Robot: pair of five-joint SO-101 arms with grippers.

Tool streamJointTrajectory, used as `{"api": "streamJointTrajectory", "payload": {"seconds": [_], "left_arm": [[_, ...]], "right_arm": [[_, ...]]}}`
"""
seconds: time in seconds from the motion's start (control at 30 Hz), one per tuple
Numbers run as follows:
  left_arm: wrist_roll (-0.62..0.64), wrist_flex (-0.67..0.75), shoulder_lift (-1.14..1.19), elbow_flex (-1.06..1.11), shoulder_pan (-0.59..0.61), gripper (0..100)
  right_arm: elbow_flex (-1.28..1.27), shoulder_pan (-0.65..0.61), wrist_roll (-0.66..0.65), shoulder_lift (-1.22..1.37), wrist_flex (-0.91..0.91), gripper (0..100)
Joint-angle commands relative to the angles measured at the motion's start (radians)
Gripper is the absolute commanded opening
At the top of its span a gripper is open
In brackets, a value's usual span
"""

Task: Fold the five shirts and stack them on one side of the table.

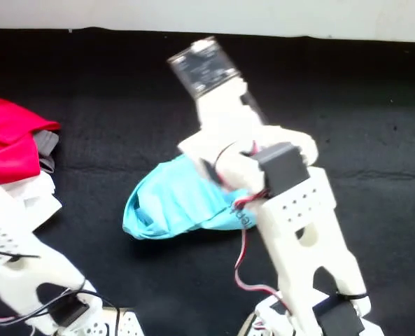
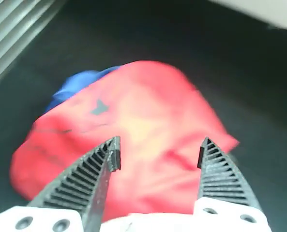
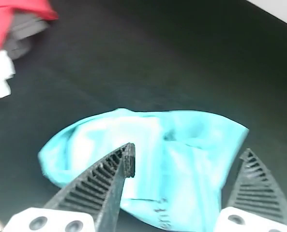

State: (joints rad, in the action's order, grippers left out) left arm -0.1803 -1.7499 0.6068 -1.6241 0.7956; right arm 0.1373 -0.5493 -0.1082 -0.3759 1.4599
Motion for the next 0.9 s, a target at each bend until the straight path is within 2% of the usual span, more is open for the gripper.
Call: {"api": "streamJointTrajectory", "payload": {"seconds": [0.0,0.37,0.53,0.63,0.73,0.87], "left_arm": [[0.0,-0.012,-0.104,-0.021,-0.197,26],[0.003,-0.017,0.054,-0.019,-0.722,26],[0.038,-0.017,0.197,-0.019,-0.871,25],[0.094,-0.02,0.262,-0.013,-0.929,24],[0.126,-0.023,0.252,0.099,-0.989,24],[0.147,-0.025,0.11,0.426,-1.052,25]], "right_arm": [[0.008,0.18,0.009,0.007,-0.005,33.4],[-0.119,0.645,0.009,-0.002,-0.012,33.4],[-0.119,0.834,0.005,-0.002,0.012,33.4],[-0.119,0.891,0.005,-0.002,0.073,33.4],[-0.117,0.924,0.003,-0.002,0.122,33.4],[-0.111,0.96,0.003,-0.004,0.133,33.4]]}}
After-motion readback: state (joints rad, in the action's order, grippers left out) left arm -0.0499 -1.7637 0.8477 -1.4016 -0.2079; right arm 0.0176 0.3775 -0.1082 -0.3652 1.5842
